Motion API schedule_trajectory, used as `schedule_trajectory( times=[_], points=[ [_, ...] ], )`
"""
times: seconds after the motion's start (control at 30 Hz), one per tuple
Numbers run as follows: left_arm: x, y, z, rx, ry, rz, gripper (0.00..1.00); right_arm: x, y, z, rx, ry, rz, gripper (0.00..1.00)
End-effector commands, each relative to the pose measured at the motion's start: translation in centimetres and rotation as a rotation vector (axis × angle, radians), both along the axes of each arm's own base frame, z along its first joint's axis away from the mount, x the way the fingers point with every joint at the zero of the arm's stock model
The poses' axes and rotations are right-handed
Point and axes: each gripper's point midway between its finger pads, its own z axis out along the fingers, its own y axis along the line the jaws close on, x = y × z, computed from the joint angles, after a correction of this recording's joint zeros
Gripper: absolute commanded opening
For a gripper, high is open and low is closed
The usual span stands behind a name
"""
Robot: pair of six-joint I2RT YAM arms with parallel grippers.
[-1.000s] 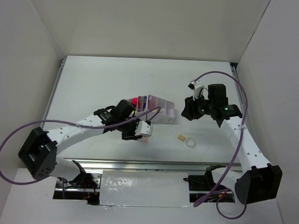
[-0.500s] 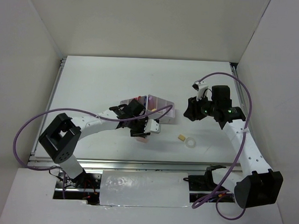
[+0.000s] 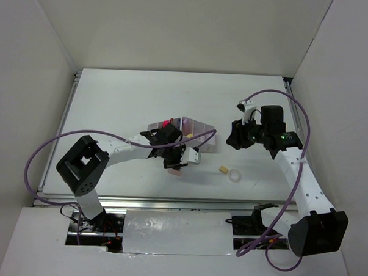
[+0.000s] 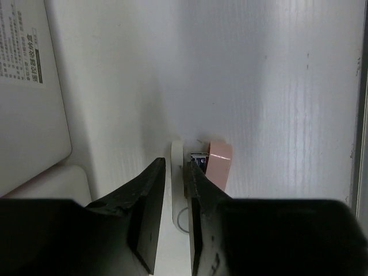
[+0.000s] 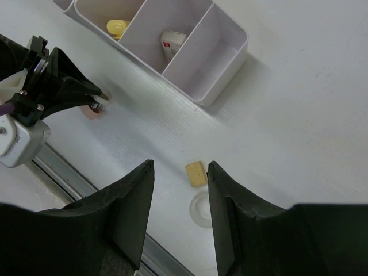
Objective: Sort the stationery into containers
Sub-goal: Pick up the stapler from the center of the board.
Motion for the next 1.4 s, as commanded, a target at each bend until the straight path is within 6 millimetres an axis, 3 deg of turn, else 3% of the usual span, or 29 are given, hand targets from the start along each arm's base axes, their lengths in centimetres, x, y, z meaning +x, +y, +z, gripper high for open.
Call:
schedule_trajectory(
  times=[0.0,0.4,0.53,0.63,0.7,0.87,0.97,1.07,1.13,1.23,1.37],
  points=[
    [-0.8,0.0,-1.0,0.028,0.048,-0.03,0.33,-0.1,0.0,1.1,0.011,-0.017,0.011,0.5],
    [-2.5,0.8,-2.7,0.154,0.143,-0.042,0.23,-0.6,0.3,2.0,0.013,-0.028,0.042,0.5],
    [-2.9,0.9,-2.6,0.173,0.168,-0.034,0.09,-0.6,0.3,2.2,0.016,-0.035,0.042,0.49],
    [-2.5,0.0,-0.9,0.121,0.163,0.011,0.0,-0.8,0.5,2.7,0.033,-0.046,0.041,0.49],
    [-1.8,-1.7,2.0,0.029,0.163,0.079,0.0,-1.0,0.6,3.1,0.052,-0.055,0.035,0.49],
    [0.2,-6.2,11.4,-0.234,0.125,0.24,0.0,-1.0,0.6,4.8,0.121,-0.11,-0.009,0.52],
    [0.7,-7.4,16.3,-0.375,0.139,0.364,0.0,-0.8,0.5,7.0,0.169,-0.186,-0.038,0.56],
    [1.3,-7.2,20.1,-0.486,0.148,0.493,0.0,-0.6,0.5,9.2,0.218,-0.233,-0.071,0.6],
    [2.9,-6.5,22.6,-0.582,0.12,0.621,0.0,-0.6,0.7,10.7,0.274,-0.246,-0.084,0.62],
    [6.3,-4.1,24.5,-0.686,0.082,0.949,0.0,-0.7,1.4,12.9,0.355,-0.27,-0.08,0.67],
    [8.6,-2.5,27.8,-0.8,0.105,1.111,0.0,-0.6,3.3,14.5,0.456,-0.251,-0.036,0.88]
  ],
)
